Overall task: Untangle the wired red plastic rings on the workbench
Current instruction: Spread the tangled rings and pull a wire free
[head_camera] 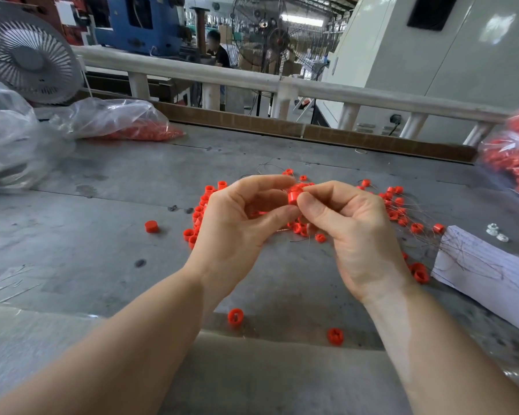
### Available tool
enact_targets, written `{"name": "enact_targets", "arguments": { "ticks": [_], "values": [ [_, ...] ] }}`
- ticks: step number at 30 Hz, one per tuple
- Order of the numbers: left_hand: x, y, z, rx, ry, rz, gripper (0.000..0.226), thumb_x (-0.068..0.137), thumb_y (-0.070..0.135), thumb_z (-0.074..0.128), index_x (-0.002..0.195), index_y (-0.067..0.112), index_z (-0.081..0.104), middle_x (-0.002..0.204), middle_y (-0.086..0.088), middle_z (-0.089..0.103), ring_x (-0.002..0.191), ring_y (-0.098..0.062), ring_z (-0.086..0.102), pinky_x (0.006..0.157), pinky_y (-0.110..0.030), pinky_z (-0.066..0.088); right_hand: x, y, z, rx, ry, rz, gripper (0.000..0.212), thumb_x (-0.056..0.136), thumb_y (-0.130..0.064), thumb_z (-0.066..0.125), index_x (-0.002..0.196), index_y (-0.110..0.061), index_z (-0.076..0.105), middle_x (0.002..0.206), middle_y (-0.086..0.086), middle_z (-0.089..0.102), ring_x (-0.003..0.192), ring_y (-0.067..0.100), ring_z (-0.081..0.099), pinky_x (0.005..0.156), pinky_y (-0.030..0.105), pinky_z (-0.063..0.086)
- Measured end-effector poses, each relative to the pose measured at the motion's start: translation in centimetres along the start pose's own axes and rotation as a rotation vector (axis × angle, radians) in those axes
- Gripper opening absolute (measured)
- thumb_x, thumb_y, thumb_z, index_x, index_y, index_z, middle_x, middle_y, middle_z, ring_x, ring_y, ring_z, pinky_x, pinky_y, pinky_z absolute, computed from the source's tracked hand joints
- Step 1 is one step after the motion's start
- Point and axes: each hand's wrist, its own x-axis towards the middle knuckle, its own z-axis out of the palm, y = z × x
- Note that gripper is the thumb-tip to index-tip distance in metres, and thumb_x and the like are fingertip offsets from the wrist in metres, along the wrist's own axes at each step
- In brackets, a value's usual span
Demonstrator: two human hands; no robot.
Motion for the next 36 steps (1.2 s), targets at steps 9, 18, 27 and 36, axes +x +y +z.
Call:
{"name": "enact_targets", "arguments": {
  "ticks": [9,18,27,36],
  "values": [
    [-0.11,0.14,-0.02,0.079,0.035,0.045,0.02,0.066,0.019,0.07,0.085,0.02,0.071,0.076,0.012,0.073,0.072,0.0,0.067,0.065,-0.012,0.049,-0.07,0.05,0.06,-0.051,0.01,-0.187,0.015,0.072,-0.013,0.072,0.082,-0.024,0.071,0.076,-0.006,0.071,0.07,0.006,0.064,0.066,0.018,0.049],
    [0.09,-0.38,-0.09,0.224,-0.014,-0.021,0.025,0.078,0.002,0.07,0.096,0.02,0.071,0.089,0.007,0.072,0.083,-0.003,0.068,0.079,-0.016,0.052,-0.08,0.38,0.0,-0.294,0.04,-0.179,0.021,0.077,-0.004,0.073,0.079,-0.025,0.068,0.075,-0.008,0.07,0.074,0.008,0.065,0.072,0.035,0.054],
    [-0.02,-0.78,-0.21,0.115,-0.017,-0.079,0.027,0.082,-0.004,0.064,0.096,0.018,0.07,0.091,-0.002,0.074,0.085,-0.011,0.07,0.07,-0.017,0.054,0.03,0.9,-0.04,-0.374,0.055,-0.167,0.023,0.081,-0.007,0.07,0.079,-0.029,0.064,0.074,-0.015,0.067,0.068,-0.003,0.059,0.064,0.013,0.044],
    [-0.11,-0.14,-0.17,0.034,0.01,-0.007,0.017,0.072,0.013,0.068,0.088,0.016,0.072,0.078,0.008,0.074,0.073,-0.003,0.069,0.067,-0.012,0.051,0.09,0.57,-0.22,-0.05,-0.032,-0.131,0.009,0.067,-0.021,0.072,0.076,-0.025,0.07,0.076,-0.007,0.072,0.073,0.005,0.066,0.069,0.016,0.049]
  ]
}}
